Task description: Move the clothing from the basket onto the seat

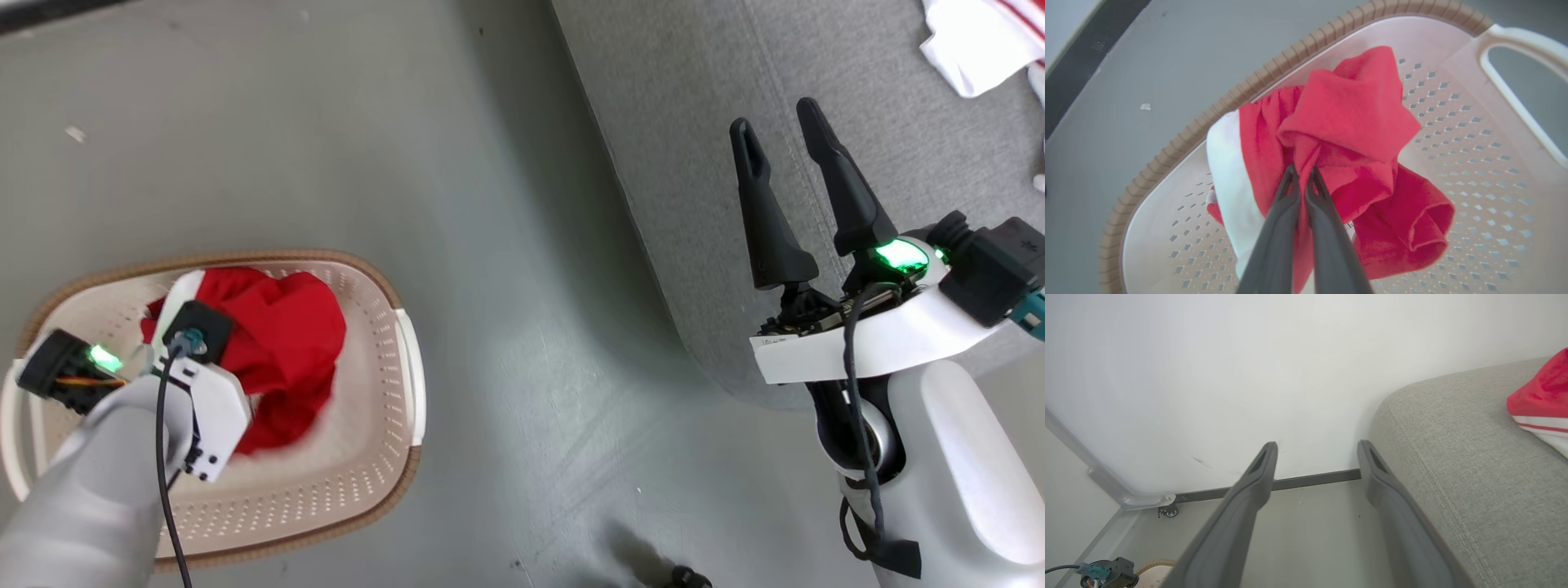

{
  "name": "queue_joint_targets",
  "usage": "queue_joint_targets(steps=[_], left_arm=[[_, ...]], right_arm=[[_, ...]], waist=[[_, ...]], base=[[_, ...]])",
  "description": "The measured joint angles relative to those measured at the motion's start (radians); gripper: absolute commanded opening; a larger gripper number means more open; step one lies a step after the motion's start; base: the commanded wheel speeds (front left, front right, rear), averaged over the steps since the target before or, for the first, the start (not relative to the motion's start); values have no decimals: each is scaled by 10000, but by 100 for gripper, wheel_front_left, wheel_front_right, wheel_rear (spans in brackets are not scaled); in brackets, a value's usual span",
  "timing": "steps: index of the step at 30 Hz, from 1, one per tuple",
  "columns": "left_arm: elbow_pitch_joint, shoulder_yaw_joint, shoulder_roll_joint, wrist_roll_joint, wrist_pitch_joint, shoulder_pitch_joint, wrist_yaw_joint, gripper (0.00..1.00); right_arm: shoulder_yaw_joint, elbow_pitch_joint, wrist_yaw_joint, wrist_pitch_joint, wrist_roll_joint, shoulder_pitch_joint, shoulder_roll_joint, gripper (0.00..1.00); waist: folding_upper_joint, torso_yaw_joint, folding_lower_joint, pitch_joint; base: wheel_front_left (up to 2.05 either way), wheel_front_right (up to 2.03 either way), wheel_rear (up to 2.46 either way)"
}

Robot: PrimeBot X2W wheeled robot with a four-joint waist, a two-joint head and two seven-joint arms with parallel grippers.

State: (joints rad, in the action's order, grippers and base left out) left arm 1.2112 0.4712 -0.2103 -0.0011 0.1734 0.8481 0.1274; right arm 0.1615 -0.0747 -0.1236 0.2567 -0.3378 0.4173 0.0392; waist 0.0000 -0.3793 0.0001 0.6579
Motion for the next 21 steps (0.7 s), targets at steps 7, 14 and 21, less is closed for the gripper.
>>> queue_joint_targets(steps=[7, 14, 21], left_arm=[[-6, -180, 278, -278, 539, -638, -2, 0], [-171, -535, 568, -750, 704, -1208, -38, 0], [-587, -943, 917, -1273, 746, -1780, -75, 0]], right_arm=[[-98, 328, 0, 0, 213, -74, 8, 100], [-186, 754, 0, 0, 320, -689, 19, 100], [-230, 980, 0, 0, 550, -1071, 23, 100]], waist=[[0, 248, 0, -846], [0, 514, 0, -1765], [0, 793, 0, -2684]], base=[[0, 0, 0], [0, 0, 0], [0, 0, 0]])
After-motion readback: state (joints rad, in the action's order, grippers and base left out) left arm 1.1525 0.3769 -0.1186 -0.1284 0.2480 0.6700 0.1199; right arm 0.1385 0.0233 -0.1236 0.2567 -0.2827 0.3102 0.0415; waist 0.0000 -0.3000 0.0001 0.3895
